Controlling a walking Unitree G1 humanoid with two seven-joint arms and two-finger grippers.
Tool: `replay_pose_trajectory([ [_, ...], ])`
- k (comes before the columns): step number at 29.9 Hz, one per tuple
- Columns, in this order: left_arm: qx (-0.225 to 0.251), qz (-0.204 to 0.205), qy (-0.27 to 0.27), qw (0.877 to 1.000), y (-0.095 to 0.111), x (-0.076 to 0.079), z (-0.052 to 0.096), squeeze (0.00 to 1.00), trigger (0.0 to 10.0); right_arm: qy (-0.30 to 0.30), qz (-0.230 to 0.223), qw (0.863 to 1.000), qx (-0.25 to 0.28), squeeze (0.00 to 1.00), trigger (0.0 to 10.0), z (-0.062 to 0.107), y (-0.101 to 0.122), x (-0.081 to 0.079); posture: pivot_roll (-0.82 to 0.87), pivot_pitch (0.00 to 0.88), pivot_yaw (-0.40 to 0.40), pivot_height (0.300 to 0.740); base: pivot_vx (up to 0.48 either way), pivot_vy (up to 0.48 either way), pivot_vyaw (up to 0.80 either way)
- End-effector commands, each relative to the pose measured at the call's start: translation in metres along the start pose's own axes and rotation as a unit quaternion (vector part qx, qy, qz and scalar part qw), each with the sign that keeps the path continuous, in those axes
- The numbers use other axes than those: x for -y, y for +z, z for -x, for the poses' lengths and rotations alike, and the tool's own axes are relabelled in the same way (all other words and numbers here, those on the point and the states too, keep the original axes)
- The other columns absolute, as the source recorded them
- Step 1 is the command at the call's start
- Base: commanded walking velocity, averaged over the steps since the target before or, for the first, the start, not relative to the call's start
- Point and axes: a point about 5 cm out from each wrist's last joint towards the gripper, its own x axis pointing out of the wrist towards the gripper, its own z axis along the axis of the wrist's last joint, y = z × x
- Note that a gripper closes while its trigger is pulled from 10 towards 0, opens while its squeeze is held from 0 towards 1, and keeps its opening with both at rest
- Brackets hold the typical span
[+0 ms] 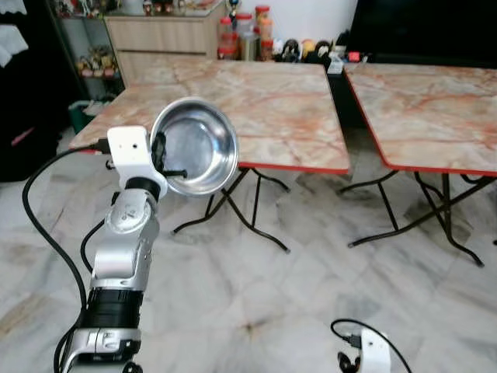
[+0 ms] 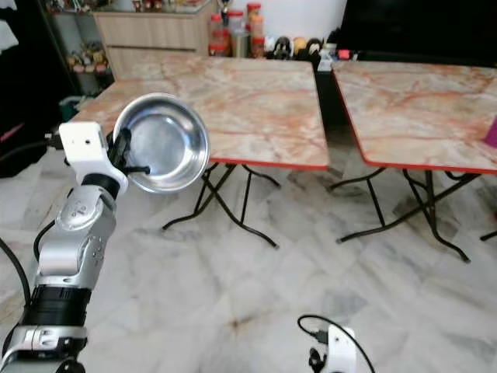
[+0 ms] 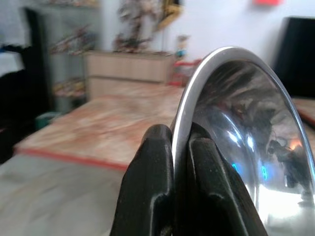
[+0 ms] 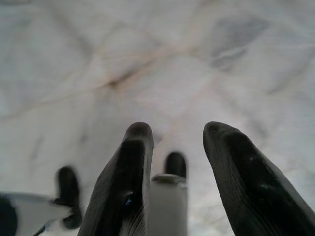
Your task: Setting the table
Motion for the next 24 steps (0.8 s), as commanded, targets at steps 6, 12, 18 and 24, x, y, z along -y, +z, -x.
replay_pose_trajectory([
  [6,0.022,-0.009,0.002,1.0,0.0105,0.0022,-0.0028,0.0,10.0,0.003,0.0,1.0,0.004,0.0,10.0,-0.0009,0.003,-0.0019,0.11,0.0,-0.035,0.74,0.0,0.322,0.0],
  [12,0.023,-0.017,-0.003,1.0,0.0108,0.0035,-0.0024,0.0,10.0,0.004,0.0,1.0,0.005,0.0,10.0,-0.001,0.0034,-0.0022,0.11,0.0,-0.034,0.74,0.0,0.0,0.0],
  [18,0.018,-0.02,-0.009,1.0,0.0109,0.0052,-0.0023,0.0,10.0,0.005,0.0,1.0,0.005,0.0,10.0,-0.001,0.0034,-0.0023,0.11,0.0,-0.035,0.74,0.0,0.0,0.0],
  [24,0.02,-0.023,-0.013,0.999,0.0119,0.0073,-0.0027,0.0,10.0,0.006,0.002,1.0,0.004,0.0,10.0,-0.0011,0.0035,-0.0025,0.12,0.0,-0.032,0.74,0.169,0.0,0.0],
])
